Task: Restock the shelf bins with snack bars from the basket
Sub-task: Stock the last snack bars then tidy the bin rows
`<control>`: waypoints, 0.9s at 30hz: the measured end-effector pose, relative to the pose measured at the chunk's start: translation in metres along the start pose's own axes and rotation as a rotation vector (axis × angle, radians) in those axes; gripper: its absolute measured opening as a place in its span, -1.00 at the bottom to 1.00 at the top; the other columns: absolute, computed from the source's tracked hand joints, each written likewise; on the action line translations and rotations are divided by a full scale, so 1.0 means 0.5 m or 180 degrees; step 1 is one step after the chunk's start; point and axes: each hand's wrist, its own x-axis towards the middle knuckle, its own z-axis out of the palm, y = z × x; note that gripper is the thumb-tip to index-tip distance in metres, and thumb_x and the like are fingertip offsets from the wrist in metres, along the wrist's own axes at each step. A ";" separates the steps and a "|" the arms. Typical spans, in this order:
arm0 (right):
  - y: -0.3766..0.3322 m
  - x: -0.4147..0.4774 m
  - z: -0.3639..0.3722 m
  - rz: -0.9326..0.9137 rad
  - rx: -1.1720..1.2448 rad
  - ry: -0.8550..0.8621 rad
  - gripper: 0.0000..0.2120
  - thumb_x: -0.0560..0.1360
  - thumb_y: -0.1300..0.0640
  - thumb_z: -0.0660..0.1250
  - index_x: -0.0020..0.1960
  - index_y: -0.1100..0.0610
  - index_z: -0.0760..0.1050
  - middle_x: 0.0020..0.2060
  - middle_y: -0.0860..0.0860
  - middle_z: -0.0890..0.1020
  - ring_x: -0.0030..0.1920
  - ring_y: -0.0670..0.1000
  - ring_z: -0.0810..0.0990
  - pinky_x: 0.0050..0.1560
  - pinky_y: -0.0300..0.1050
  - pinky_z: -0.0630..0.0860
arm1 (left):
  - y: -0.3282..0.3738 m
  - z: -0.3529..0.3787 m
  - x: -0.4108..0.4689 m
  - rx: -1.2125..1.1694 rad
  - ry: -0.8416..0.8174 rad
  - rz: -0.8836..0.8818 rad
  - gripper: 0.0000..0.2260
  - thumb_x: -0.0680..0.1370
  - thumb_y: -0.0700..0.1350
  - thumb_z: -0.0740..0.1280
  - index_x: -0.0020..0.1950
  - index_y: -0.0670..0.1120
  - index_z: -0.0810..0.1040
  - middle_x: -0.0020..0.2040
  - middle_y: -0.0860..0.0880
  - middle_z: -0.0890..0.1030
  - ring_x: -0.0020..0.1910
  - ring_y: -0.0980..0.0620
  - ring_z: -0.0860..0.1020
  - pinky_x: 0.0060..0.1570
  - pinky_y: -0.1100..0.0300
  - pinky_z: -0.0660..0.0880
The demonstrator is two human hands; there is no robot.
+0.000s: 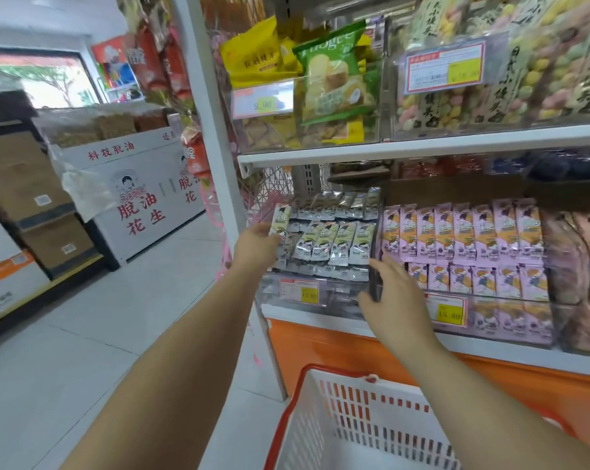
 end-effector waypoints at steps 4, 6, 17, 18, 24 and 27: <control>0.004 0.001 0.009 -0.0003 0.0033 -0.0067 -0.44 0.54 0.11 0.31 0.49 0.11 0.22 0.50 0.01 0.21 0.49 0.03 0.17 0.50 0.03 0.08 | 0.003 0.030 0.029 0.0449 -0.0296 -0.0157 -0.68 0.59 -0.20 0.23 0.35 -0.09 0.44 -0.13 -0.08 0.53 -0.35 0.00 0.47 -0.24 0.15 0.53; 0.004 0.003 0.010 0.0004 0.0072 -0.0059 -0.44 0.54 0.11 0.31 0.49 0.11 0.22 0.50 0.00 0.22 0.49 0.02 0.17 0.50 0.02 0.08 | -0.001 0.039 0.037 0.0637 -0.0356 -0.0074 -0.70 0.60 -0.21 0.19 0.32 -0.10 0.48 -0.27 -0.04 0.48 -0.40 0.03 0.41 -0.30 0.20 0.46; -0.006 -0.006 0.000 -0.0059 0.0031 0.0249 -0.53 0.53 0.14 0.29 0.42 0.09 0.33 0.38 -0.01 0.40 0.38 0.04 0.35 0.42 0.06 0.24 | 0.000 0.002 0.009 0.1028 -0.0448 0.0444 -0.61 0.64 -0.21 0.08 0.47 -0.09 0.33 0.35 -0.15 0.45 -0.34 0.11 0.41 -0.42 0.33 0.36; -0.011 -0.008 -0.005 -0.0129 0.0076 0.0308 -0.56 0.53 0.15 0.29 0.40 0.09 0.36 0.35 -0.02 0.43 0.34 0.04 0.37 0.39 0.05 0.29 | -0.005 -0.006 -0.011 0.0892 -0.0279 0.0557 -0.61 0.64 -0.22 0.06 0.47 -0.07 0.33 0.32 -0.13 0.48 -0.38 0.10 0.41 -0.44 0.31 0.39; -0.047 -0.024 -0.024 -0.0650 0.0582 -0.0718 -0.78 0.57 0.16 0.25 0.18 0.00 0.52 -0.03 -0.19 0.55 -0.05 -0.18 0.54 0.04 -0.21 0.51 | -0.159 -0.016 -0.177 0.0668 0.0203 0.0945 -0.74 0.61 -0.21 0.19 0.25 -0.06 0.54 0.18 -0.02 0.60 0.10 0.02 0.56 0.11 0.19 0.45; -0.020 -0.032 0.006 -0.1002 -0.0085 -0.1524 -0.77 0.56 0.13 0.26 0.20 0.03 0.54 0.06 -0.12 0.60 0.00 -0.16 0.54 0.06 -0.30 0.46 | -0.278 -0.005 -0.229 0.0767 0.0032 0.0698 -0.77 0.59 -0.16 0.22 0.19 0.03 0.56 0.01 0.06 0.64 -0.15 0.14 0.60 -0.06 0.14 0.53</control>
